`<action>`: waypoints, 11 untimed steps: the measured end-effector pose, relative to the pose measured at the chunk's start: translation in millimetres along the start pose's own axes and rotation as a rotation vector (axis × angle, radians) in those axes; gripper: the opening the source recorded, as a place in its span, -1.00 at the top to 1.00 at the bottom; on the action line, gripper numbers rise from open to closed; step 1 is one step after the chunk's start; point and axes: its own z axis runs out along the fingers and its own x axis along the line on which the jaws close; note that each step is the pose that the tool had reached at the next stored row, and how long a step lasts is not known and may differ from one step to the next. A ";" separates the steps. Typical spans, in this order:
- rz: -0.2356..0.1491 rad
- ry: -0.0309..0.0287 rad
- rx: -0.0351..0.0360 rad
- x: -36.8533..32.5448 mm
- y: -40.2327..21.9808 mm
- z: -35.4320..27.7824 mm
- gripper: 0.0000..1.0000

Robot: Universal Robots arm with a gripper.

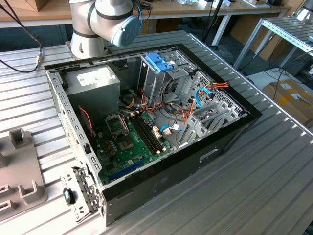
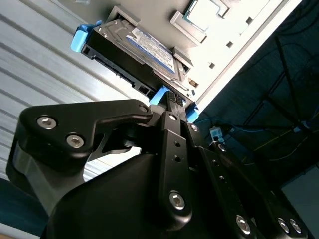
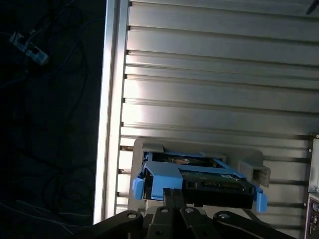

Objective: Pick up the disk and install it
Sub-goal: 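Pick up the disk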

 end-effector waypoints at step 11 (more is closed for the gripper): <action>-0.001 -0.0001 0.0001 0.0 0.0 0.0 0.79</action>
